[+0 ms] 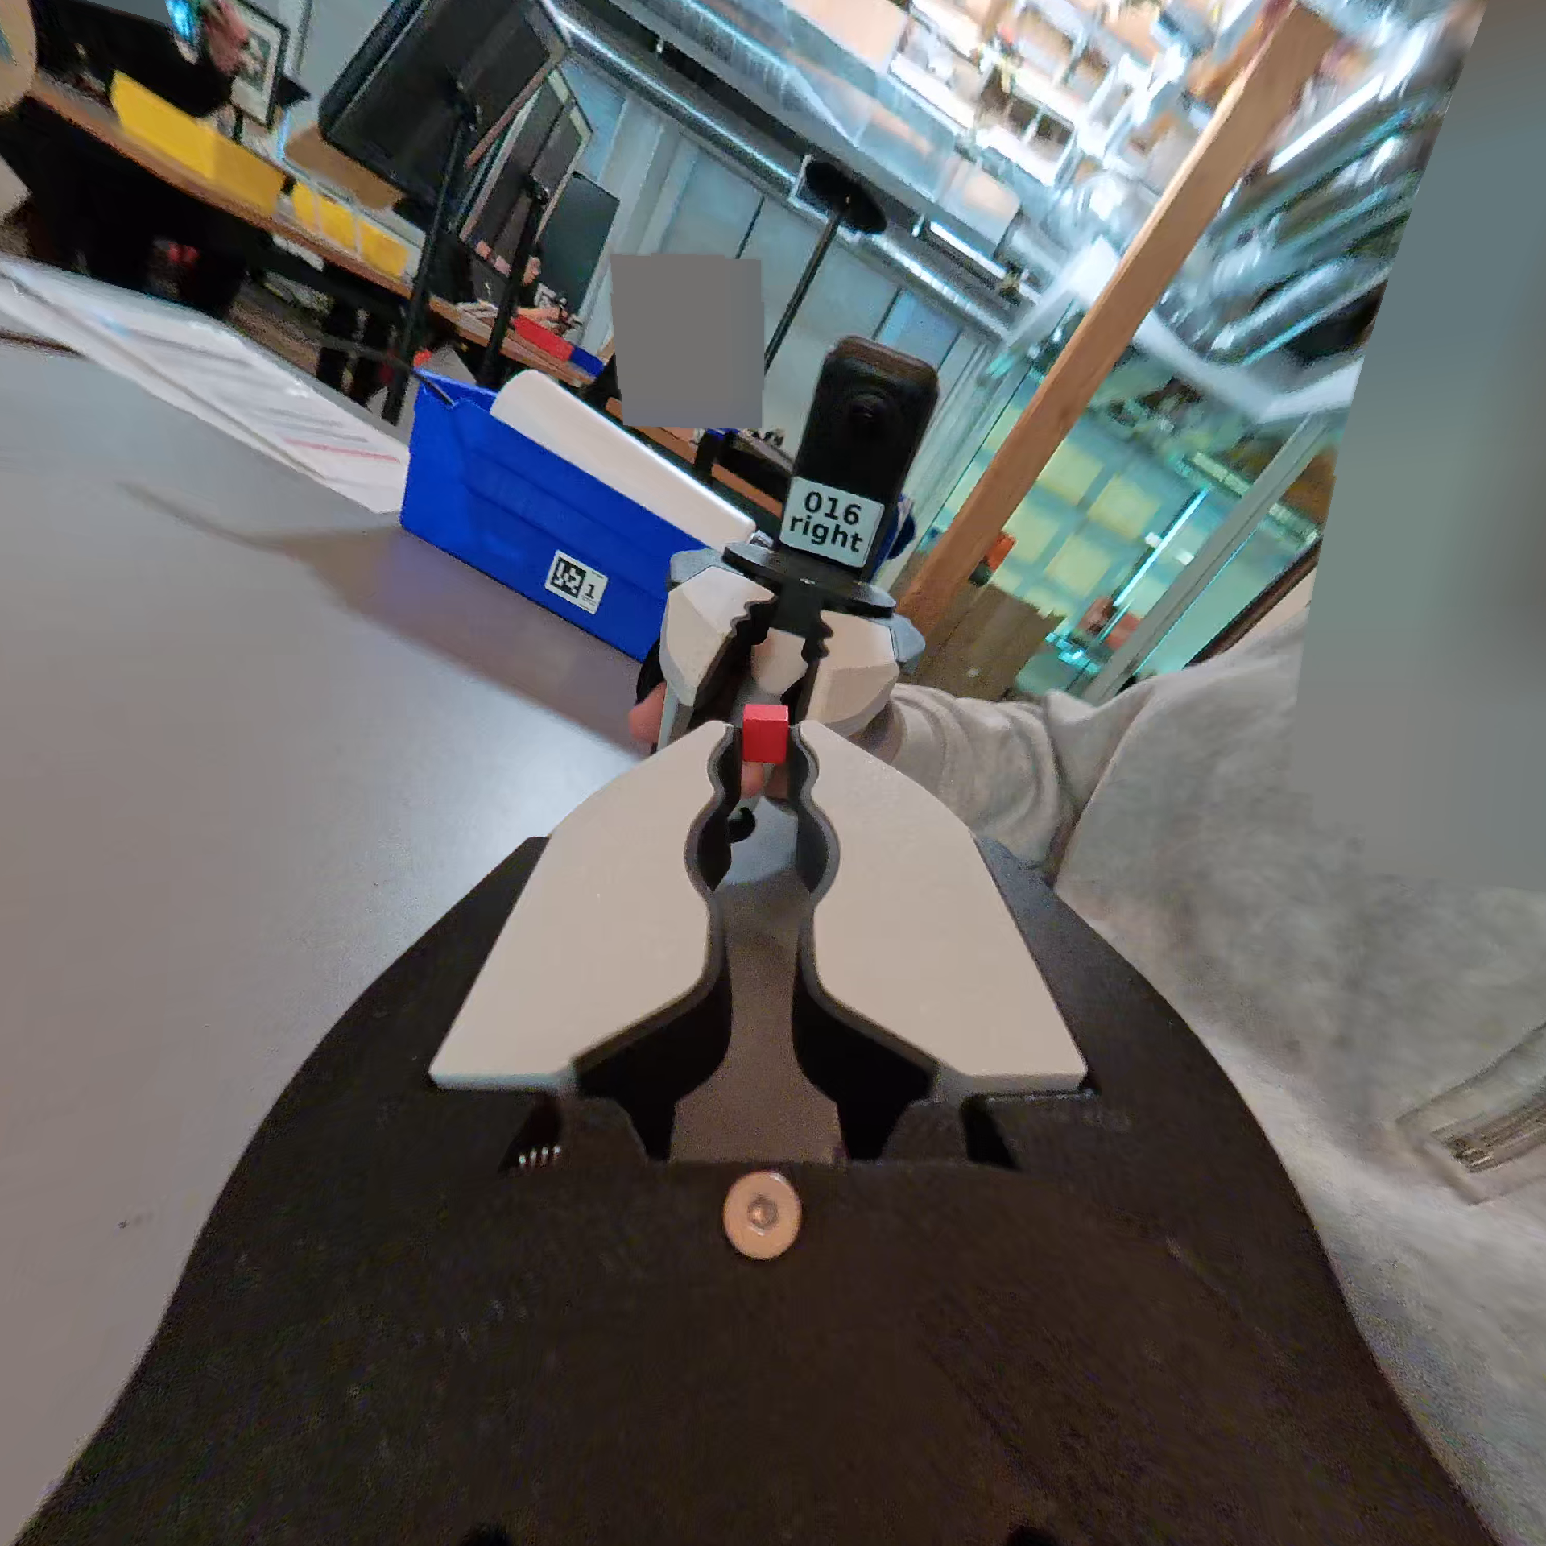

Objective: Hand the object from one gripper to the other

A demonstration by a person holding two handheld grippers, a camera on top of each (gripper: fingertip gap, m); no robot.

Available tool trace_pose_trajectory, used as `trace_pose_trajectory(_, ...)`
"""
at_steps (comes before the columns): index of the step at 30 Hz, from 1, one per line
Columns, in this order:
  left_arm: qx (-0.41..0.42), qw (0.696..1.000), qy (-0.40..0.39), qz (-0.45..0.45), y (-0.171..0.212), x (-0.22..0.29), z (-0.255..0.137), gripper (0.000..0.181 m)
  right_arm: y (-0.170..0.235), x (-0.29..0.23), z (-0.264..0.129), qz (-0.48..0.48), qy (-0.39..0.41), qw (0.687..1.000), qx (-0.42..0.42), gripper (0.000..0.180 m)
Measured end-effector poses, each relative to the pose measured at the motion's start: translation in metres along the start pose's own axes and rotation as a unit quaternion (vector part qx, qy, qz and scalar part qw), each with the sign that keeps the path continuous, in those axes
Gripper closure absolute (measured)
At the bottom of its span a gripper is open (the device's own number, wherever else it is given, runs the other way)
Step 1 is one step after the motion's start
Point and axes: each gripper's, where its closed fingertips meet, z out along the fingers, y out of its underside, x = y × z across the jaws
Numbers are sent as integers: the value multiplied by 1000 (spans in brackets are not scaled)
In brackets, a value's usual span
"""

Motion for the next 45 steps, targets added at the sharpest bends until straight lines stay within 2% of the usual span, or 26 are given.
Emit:
trace_pose_trajectory(7,-6,999,-1,36,3,6,4,171,-2,-16,4,-22,-32,999,2,164)
trace_pose_trajectory(17,-20,996,-2,86,6,12,6,171,-10,-12,-1,28,-42,998,30,167)
trace_pose_trajectory(39,-28,997,12,71,10,17,9,171,-6,-19,2,3,-53,999,5,170)
trace_pose_trajectory(40,-26,997,12,68,10,16,9,171,-7,-19,1,6,-53,999,9,170)
trace_pose_trajectory(42,-23,998,6,66,10,15,9,156,-10,-17,0,26,-52,998,18,170)
trace_pose_trajectory(45,-15,997,-5,78,7,13,8,150,-14,-9,-5,81,-50,995,33,170)
